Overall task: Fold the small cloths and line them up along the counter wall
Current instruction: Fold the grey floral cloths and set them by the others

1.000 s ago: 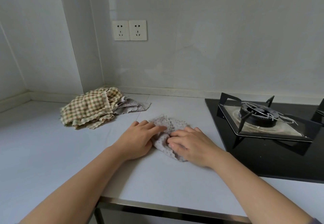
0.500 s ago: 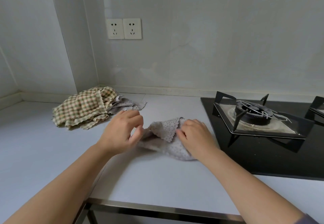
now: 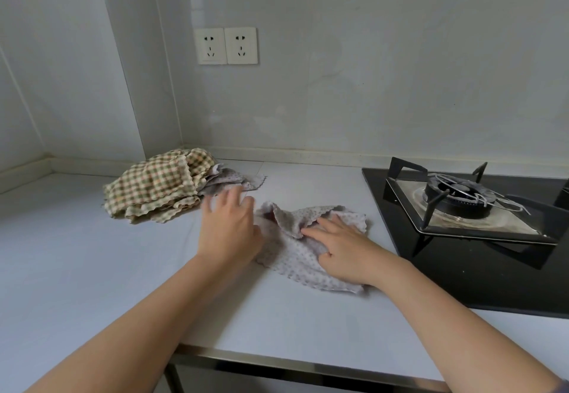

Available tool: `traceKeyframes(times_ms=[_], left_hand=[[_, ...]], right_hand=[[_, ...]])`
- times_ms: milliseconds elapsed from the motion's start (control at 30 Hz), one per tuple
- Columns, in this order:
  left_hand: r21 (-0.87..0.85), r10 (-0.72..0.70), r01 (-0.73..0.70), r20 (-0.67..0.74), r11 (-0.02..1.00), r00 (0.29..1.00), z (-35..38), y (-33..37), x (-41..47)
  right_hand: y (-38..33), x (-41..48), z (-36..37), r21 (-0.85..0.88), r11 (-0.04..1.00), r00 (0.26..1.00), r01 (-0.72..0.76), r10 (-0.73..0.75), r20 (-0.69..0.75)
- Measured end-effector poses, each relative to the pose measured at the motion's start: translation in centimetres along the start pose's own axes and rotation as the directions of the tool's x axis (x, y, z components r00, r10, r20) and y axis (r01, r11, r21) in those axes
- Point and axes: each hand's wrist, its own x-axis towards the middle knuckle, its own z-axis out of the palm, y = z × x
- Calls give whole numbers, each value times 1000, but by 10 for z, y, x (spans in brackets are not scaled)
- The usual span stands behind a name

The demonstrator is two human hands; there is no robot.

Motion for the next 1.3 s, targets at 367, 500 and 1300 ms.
traceKeyframes(times_ms=[367,500,1300], left_hand=[[-184,69,-91,-123,979,990,6,2,1],[-355,527,-505,-38,787,849,-1,16,-4],[-298,245,-229,16,927,969,15,-2,4]], right_hand=[[6,0,-5,206,970,991,125,-112,-74],[7,3,1,293,942,955,166,-80,-284],[5,-3,6,37,996,992,85,-81,-101]])
